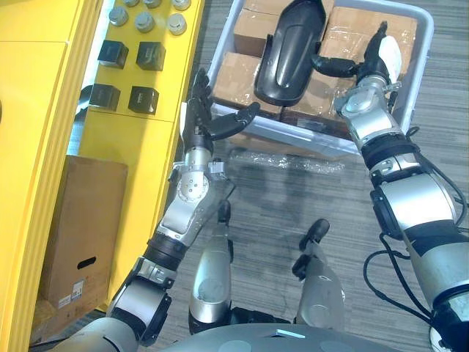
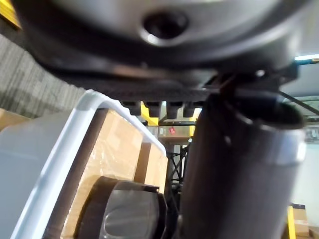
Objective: Walk over and take three plastic housings, then place them on the shelf
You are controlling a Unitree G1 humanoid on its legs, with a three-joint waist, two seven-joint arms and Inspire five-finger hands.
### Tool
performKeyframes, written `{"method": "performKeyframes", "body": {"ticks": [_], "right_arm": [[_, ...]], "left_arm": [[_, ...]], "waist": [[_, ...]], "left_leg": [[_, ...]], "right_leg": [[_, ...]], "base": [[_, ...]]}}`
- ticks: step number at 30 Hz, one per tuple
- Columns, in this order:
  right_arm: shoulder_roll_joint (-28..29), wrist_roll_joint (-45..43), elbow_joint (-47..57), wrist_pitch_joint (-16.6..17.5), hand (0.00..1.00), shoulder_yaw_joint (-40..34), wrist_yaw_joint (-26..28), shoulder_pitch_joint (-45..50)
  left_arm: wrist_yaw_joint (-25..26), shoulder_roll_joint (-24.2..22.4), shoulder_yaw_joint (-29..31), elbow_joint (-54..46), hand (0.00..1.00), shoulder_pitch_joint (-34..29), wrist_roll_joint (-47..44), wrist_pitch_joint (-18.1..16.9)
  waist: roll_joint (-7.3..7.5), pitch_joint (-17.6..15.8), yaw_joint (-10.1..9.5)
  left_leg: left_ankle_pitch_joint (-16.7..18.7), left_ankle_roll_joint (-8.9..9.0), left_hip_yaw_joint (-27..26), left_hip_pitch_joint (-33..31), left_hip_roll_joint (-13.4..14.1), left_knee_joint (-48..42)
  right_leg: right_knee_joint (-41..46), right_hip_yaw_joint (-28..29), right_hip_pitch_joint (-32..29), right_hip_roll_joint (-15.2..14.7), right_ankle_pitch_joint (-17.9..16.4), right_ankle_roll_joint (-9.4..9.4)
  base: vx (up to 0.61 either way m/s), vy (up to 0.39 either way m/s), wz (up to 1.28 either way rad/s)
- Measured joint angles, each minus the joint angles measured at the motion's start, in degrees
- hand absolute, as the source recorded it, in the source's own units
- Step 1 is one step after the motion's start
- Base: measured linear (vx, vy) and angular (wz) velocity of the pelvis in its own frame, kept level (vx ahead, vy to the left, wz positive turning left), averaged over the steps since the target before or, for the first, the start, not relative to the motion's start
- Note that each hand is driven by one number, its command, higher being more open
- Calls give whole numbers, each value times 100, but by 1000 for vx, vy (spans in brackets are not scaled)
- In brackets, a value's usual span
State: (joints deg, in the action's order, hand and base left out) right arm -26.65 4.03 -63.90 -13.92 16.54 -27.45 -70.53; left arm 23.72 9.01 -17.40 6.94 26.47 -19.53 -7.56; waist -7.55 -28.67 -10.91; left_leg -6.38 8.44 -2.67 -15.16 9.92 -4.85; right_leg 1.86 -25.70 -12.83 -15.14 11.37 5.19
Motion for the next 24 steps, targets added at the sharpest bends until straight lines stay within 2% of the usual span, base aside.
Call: {"method": "performKeyframes", "body": {"ticks": [7, 10, 11, 13, 15, 21, 24], "right_arm": [[-232, -9, -413, -306, 100, 105, 203, -255], [-366, -10, -512, -343, 100, 111, 216, -489], [-484, -13, -523, -364, 100, 163, 226, -545], [-633, -27, -523, -364, 100, 223, 231, -601], [-673, -160, -549, -354, 100, 252, 222, -653], [-712, -267, -602, -182, 100, 341, -79, -679], [-734, -270, -600, -140, 100, 447, -168, -741]], "left_arm": [[-163, 5, -147, -17, 100, -65, -35, -220], [-233, 5, -263, -18, 100, -123, -37, -323], [-264, 3, -320, -18, 100, -127, -38, -339], [-272, 5, -355, -41, 100, -131, -38, -375], [-265, 14, -347, -76, 100, -166, -56, -397], [-388, 34, -413, -140, 100, -385, -66, -412], [-500, 52, -437, -314, 100, -718, -68, -437]], "waist": [[-42, 3, -25], [-112, -5, -63], [-179, 4, -117], [-289, 4, -174], [-327, 4, -225], [-329, 4, -285], [-329, 4, -302]], "left_leg": [[-15, -20, 111, -79, -78, -4], [-15, -20, 174, -157, -85, -33], [-16, -20, 191, -188, -89, -43], [-19, -23, 248, -237, -98, -59], [-24, -27, 264, -265, -114, -57], [-31, -34, 331, -367, -139, -62], [-31, -34, 337, -371, -145, -61]], "right_leg": [[0, -91, -4, -73, 7, 11], [-1, -160, -16, -78, 6, 12], [-1, -194, -21, -80, 6, 12], [-1, -239, -25, -86, 6, 13], [-1, -245, -51, -101, 6, 14], [-1, -333, -83, -125, 4, 15], [-1, -345, -81, -131, 4, 15]], "base": [[-7, 5, 8], [-11, -6, 11], [-10, -8, 10], [-7, -11, 11], [-2, -5, 3], [7, -7, 6], [0, 0, 0]]}}
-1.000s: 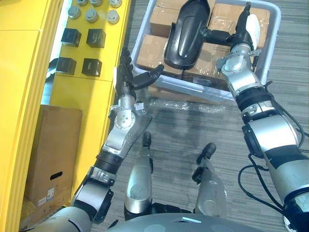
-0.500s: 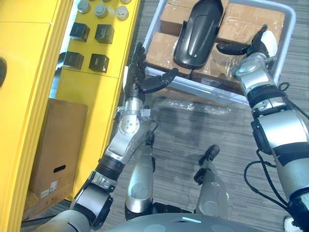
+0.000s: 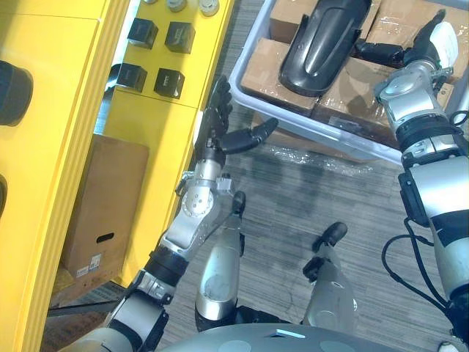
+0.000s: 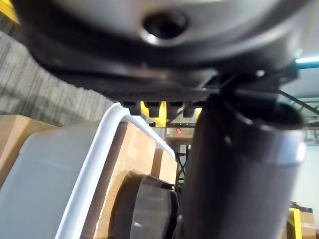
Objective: Walk over and take three plastic housings, then place them on the shelf
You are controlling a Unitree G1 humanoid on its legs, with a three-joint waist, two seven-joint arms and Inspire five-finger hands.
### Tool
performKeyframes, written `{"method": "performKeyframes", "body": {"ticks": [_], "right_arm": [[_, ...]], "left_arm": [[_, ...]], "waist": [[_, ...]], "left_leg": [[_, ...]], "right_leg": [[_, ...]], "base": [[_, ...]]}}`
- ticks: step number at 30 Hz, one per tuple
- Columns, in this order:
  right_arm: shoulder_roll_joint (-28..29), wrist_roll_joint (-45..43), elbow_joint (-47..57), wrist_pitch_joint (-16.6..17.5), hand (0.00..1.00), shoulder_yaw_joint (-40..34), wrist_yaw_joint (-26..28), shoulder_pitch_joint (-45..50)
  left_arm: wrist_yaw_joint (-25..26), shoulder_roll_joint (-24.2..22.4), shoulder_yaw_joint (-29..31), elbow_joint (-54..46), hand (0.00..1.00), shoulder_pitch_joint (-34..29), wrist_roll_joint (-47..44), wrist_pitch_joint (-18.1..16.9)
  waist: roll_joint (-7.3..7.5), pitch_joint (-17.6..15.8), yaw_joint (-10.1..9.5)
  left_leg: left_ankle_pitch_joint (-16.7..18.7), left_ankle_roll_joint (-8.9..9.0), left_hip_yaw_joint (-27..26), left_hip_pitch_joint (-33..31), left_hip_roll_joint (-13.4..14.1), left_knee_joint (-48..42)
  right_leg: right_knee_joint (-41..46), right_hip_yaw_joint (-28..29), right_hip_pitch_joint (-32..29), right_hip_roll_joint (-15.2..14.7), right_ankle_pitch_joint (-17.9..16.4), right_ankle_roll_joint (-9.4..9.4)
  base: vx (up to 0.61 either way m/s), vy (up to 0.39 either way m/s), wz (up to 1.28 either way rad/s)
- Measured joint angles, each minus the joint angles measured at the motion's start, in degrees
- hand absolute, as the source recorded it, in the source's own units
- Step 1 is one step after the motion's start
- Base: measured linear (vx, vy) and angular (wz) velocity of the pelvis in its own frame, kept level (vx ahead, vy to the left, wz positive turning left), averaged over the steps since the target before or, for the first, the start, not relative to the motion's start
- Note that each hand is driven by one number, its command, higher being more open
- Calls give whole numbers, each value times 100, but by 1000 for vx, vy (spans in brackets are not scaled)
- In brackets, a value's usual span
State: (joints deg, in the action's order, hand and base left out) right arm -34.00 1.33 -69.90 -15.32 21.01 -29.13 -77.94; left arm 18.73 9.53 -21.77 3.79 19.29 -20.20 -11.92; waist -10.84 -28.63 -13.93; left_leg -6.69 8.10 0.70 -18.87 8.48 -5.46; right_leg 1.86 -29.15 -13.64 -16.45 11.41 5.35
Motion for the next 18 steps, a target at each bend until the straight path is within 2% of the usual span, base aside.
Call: {"method": "performKeyframes", "body": {"ticks": [12, 18], "right_arm": [[-30, -109, 7, 112, 100, 226, 127, -236], [-57, -110, -25, 116, 100, 334, 320, -235]], "left_arm": [[-249, 42, -99, 0, 100, -175, -220, -58], [-267, 44, -215, 1, 100, -179, -221, -60]], "waist": [[-10, -3, 1], [-72, 5, -3]], "left_leg": [[-10, -6, -4, 6, -4, -30], [-13, -11, -10, 5, -17, -24]], "right_leg": [[28, 0, 6, -17, 0, 0], [31, -9, 0, -36, 0, 1]], "base": [[0, 0, 0], [0, 0, 0]]}}
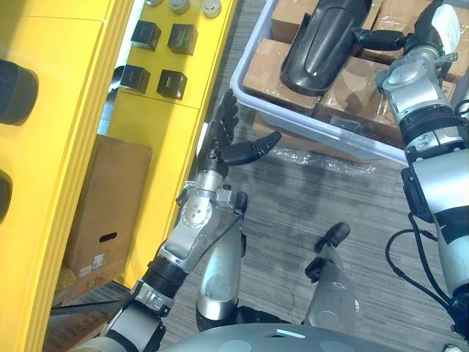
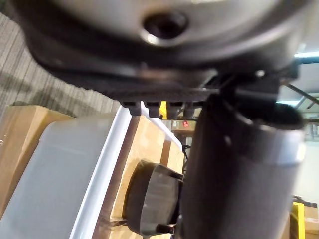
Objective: Walk over and take three plastic housings, then place them on the shelf
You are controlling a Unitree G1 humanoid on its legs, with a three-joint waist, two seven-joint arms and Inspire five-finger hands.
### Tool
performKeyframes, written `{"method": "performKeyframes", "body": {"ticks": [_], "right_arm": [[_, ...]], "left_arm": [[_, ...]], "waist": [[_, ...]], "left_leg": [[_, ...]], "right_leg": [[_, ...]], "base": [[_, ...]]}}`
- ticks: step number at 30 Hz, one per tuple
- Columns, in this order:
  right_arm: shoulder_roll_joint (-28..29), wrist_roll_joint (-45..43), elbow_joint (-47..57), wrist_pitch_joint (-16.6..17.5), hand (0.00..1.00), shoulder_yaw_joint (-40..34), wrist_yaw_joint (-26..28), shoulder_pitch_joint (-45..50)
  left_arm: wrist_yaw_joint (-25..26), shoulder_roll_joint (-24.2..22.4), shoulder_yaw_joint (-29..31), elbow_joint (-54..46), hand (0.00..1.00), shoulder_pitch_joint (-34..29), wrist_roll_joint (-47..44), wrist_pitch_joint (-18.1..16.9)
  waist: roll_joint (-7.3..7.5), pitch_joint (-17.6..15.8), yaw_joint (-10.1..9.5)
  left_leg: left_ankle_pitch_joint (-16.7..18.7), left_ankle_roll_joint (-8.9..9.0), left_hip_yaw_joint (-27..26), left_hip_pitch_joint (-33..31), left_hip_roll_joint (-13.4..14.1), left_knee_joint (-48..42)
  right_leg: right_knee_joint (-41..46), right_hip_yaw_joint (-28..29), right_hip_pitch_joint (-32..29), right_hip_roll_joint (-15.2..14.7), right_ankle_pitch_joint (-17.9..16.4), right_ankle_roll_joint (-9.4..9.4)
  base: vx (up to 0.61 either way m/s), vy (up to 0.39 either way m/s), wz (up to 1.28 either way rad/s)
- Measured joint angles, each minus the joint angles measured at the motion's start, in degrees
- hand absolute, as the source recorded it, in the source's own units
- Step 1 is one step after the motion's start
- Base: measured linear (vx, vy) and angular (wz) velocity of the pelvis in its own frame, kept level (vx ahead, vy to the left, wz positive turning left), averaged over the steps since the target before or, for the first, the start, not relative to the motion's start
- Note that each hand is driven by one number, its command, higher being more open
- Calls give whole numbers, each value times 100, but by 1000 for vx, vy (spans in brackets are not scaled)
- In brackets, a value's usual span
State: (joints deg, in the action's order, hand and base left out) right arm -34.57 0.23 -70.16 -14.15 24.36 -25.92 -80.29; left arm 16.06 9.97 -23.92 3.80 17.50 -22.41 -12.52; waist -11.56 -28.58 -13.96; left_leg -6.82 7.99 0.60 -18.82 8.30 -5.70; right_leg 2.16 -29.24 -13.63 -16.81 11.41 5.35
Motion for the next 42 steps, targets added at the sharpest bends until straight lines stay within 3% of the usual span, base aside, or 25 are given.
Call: {"method": "performKeyframes", "body": {"ticks": [17, 18, 25, 32, 35, 42], "right_arm": [[-193, -10, -169, -5, 100, 113, 296, 61], [-210, -73, -191, -14, 0, 119, 296, 62], [-551, 9, -169, -291, 0, 329, 239, 56], [-840, 871, 52, -1307, 0, 328, 837, 44], [-782, 894, -153, -1531, 0, 295, 975, 76], [-792, 1065, -215, -1581, 0, 156, 1005, 77]], "left_arm": [[1, -122, -129, 29, 100, -336, -283, -23], [-2, -131, -139, 34, 100, -408, -398, -24], [-118, -279, -238, 316, 100, -850, -450, -118], [-149, -312, -343, 385, 100, -1132, -453, -142], [-156, -312, -331, 486, 100, -1140, -492, -263], [-256, -293, -297, 500, 100, -1375, -901, -388]], "waist": [[-75, 51, -245], [-75, 51, -323], [-79, 54, -534], [-135, 92, -591], [-187, 129, -626], [-294, 205, -647]], "left_leg": [[-34, -27, 252, -279, -174, 10], [-34, -27, 262, -298, -174, 11], [-39, -32, 348, -406, -188, 10], [-94, -19, 379, -403, -186, 118], [-130, -21, 394, -403, -189, 163], [-205, -34, 406, -337, -211, 304]], "right_leg": [[-27, -286, -58, -141, -8, 53], [-30, -308, -71, -141, -11, 58], [-31, -404, -110, -142, -24, 70], [-34, -457, -131, -140, -33, 60], [-35, -484, -132, -143, -33, 61], [-36, -519, -112, -171, -39, 69]], "base": [[4, 0, 8], [10, -18, 8], [2, -21, 6], [-2, -8, 2], [2, -27, 6], [0, -8, 1]]}}
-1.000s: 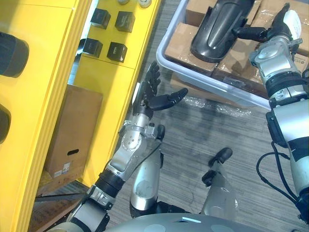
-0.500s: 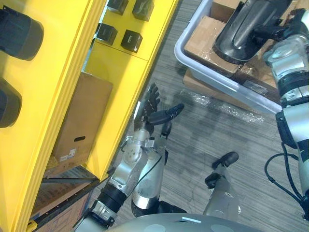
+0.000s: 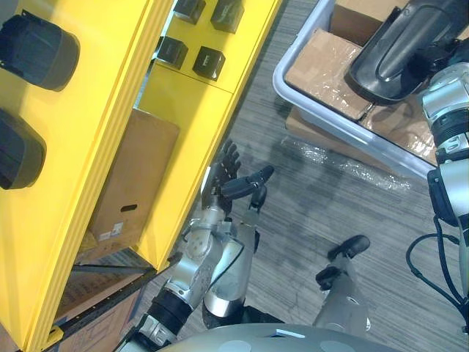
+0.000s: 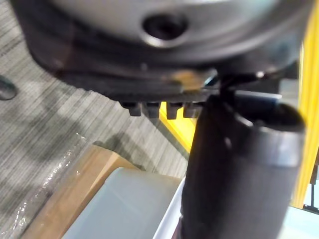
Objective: Walk over and take three plastic housings, then place them on the shelf
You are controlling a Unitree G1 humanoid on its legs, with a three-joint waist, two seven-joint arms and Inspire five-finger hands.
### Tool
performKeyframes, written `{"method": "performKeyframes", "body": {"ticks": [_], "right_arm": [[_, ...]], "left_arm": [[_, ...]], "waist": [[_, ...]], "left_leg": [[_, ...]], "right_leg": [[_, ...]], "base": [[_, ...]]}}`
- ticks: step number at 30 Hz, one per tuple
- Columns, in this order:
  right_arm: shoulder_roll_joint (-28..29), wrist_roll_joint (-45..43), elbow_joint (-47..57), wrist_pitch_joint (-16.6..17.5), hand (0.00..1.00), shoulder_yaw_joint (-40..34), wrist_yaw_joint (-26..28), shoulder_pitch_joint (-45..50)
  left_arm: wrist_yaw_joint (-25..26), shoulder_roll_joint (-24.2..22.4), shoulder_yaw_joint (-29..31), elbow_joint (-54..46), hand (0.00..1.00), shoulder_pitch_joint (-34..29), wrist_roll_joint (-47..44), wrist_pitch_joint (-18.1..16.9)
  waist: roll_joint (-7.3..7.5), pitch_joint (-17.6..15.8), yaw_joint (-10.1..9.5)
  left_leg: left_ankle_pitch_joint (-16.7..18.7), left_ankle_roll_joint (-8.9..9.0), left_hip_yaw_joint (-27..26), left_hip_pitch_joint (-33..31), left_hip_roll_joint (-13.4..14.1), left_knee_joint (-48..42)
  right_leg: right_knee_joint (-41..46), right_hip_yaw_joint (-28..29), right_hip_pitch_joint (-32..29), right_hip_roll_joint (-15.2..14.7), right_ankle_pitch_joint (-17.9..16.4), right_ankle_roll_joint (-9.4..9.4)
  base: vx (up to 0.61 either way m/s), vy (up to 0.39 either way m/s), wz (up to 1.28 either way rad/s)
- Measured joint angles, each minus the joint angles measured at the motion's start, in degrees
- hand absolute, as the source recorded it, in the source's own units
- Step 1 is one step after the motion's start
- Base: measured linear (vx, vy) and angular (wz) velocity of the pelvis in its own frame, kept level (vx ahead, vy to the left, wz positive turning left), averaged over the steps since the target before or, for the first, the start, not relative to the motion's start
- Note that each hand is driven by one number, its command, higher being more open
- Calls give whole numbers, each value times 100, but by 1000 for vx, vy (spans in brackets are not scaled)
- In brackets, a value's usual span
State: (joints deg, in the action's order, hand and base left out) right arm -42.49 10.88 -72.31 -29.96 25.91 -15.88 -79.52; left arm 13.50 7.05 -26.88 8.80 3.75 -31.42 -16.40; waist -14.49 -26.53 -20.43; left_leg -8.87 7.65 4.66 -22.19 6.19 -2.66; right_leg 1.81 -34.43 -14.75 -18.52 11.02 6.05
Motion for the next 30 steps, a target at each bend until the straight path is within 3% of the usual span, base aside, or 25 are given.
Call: {"method": "performKeyframes", "body": {"ticks": [10, 17, 20, 23, 30], "right_arm": [[-5, 203, -411, 645, 0, 86, -153, 5], [-161, 236, -451, 1326, 0, 587, -585, 14], [-265, 468, -305, 1730, 0, 686, -935, -2], [-278, 642, -2, 1879, 0, 799, -1082, -10], [-243, 1120, 753, 2132, 0, 862, -1230, -27]], "left_arm": [[-211, 97, 427, -21, 100, -425, -203, -19], [-286, 243, 568, -313, 100, -643, -89, -149], [-285, 331, 720, -549, 100, -494, 205, -215], [-276, 471, 754, -572, 100, -226, 269, -209], [-376, 638, 775, -522, 100, 783, -313, 347]], "waist": [[-15, 12, 43], [27, -17, 259], [195, -116, 378], [318, -145, 526], [637, -147, 811]], "left_leg": [[-37, 0, 19, 111, 1, 81], [-89, 19, -54, 269, 72, 212], [-88, 23, -187, 342, 177, 215], [-86, 48, -288, 448, 264, 244], [-64, 112, -571, 672, 433, 274]], "right_leg": [[-34, -33, 112, 7, -3, 26], [-113, 26, 202, 93, 28, 40], [-203, 145, 209, 210, 86, -19], [-261, 235, 246, 302, 109, -48], [-353, 516, 262, 473, 188, -137]], "base": [[-12, -24, 2], [-16, -42, -6], [-19, -50, -22], [-19, -70, -23], [-14, -41, -22]]}}
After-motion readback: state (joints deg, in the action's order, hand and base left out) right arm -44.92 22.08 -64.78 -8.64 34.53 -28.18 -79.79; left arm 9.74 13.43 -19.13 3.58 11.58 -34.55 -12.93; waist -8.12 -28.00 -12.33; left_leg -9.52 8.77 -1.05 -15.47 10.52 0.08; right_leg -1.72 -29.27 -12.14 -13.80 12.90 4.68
